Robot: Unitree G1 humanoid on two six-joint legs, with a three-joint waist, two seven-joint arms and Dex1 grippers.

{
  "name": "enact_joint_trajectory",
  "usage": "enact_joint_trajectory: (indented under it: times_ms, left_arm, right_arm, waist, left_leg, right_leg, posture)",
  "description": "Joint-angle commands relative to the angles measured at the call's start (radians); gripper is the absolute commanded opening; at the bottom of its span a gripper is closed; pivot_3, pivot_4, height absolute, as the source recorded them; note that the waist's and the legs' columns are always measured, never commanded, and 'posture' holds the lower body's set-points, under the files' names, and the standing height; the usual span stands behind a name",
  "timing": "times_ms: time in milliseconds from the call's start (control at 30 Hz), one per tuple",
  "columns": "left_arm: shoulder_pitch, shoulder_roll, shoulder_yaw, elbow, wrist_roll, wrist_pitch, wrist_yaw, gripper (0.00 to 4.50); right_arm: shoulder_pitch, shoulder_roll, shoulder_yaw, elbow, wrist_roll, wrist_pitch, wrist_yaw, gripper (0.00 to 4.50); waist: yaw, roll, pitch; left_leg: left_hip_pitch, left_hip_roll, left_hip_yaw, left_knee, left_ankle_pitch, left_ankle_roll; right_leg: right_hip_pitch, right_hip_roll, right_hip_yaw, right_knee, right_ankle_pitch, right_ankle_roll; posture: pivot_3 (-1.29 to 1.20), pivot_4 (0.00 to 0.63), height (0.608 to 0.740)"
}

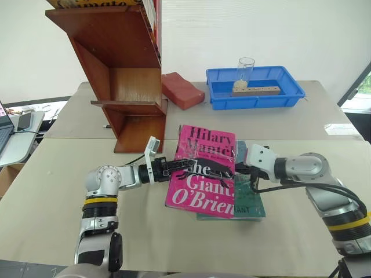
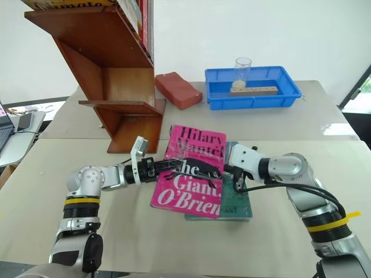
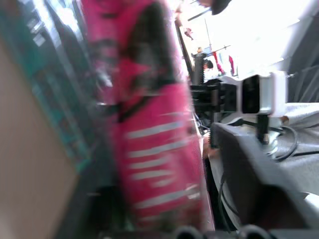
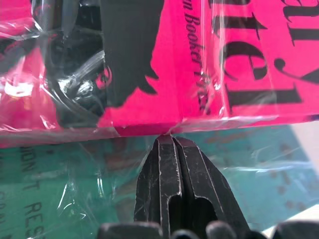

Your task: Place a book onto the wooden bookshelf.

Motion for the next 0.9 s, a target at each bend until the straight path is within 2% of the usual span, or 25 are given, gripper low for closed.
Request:
enact_joint_trajectory:
  times_ms: [33,200,300,400,533,667,767,900]
  left_arm:
    - [-0.009,0.028,0.035,-0.127,-0.068,-0.023,-0.002,0.71]
    - [-0.072,0.035,-0.02,-0.297,-0.042,-0.206,-0.007,0.7]
    - [-0.164,0.079,-0.116,-0.402,0.078,-0.44,-0.056,0.7]
    - [-0.262,0.15,-0.23,-0.426,0.303,-0.791,-0.121,0.7]
    - [-0.403,0.281,-0.313,-0.236,0.616,-1.324,-0.174,0.7]
    - [-0.517,0.419,-0.362,0.022,0.817,-1.738,-0.192,0.7]
    - [-0.587,0.505,-0.394,0.215,0.944,-1.918,-0.156,0.7]
    - [-0.62,0.567,-0.429,0.375,1.066,-2.024,-0.1,0.7]
  right_arm:
    - [0.027,-0.077,-0.159,-0.08,0.071,0.038,0.01,0.0]
    - [0.107,-0.178,-0.353,-0.13,0.135,0.108,0.022,0.0]
    - [0.144,-0.215,-0.435,-0.153,0.155,0.123,0.018,0.0]
    - [0.138,-0.229,-0.489,-0.219,0.236,0.185,0.027,0.0]
    - [0.073,-0.246,-0.525,-0.299,0.368,0.297,0.02,0.0]
    - [-0.035,-0.251,-0.503,-0.328,0.461,0.365,-0.016,0.0]
    - [-0.146,-0.241,-0.456,-0.325,0.508,0.397,-0.05,0.0]
    - [-0.248,-0.218,-0.394,-0.309,0.538,0.411,-0.082,0.0]
  waist:
    - [0.0,0.0,0.001]
    - [0.001,-0.001,0.002]
    - [0.004,0.0,0.006]
    - [0.001,0.002,0.007]
    - [-0.007,0.005,0.009]
    - [-0.008,0.006,0.01]
    - [-0.005,0.005,0.011]
    - [-0.003,0.003,0.014]
  left_leg:
    - [0.0,0.0,-0.001,0.0,0.0,0.0]
    - [0.004,-0.001,-0.002,-0.002,0.001,-0.001]
    - [0.002,-0.003,-0.005,-0.002,0.002,-0.003]
    - [0.002,-0.003,-0.005,-0.003,0.002,-0.003]
    - [0.005,-0.004,-0.004,-0.005,0.002,-0.003]
    - [0.007,-0.004,-0.005,-0.008,0.002,-0.003]
    - [0.005,-0.004,-0.004,-0.009,0.002,-0.003]
    - [0.004,-0.004,-0.004,-0.009,0.002,-0.003]
  right_leg:
    - [0.001,0.0,0.0,0.0,0.0,0.0]
    - [0.007,0.0,0.0,-0.003,0.0,0.0]
    - [0.007,0.0,0.0,-0.006,0.0,0.0]
    - [0.008,0.0,0.001,-0.008,0.0,0.0]
    - [0.012,0.0,0.003,-0.011,0.0,-0.001]
    - [0.011,0.001,0.004,-0.012,0.0,-0.001]
    - [0.009,0.001,0.004,-0.013,0.0,0.0]
    - [0.007,0.0,0.003,-0.013,0.001,0.001]
  posture:
    - [0.0,0.15,0.637]
    - [0.0,0.15,0.637]
    - [0.0,0.15,0.637]
    - [0.0,0.15,0.637]
    - [0.0,0.15,0.637]
    - [0.0,0.15,0.637]
    - [0.0,0.15,0.637]
    - [0.0,0.15,0.637]
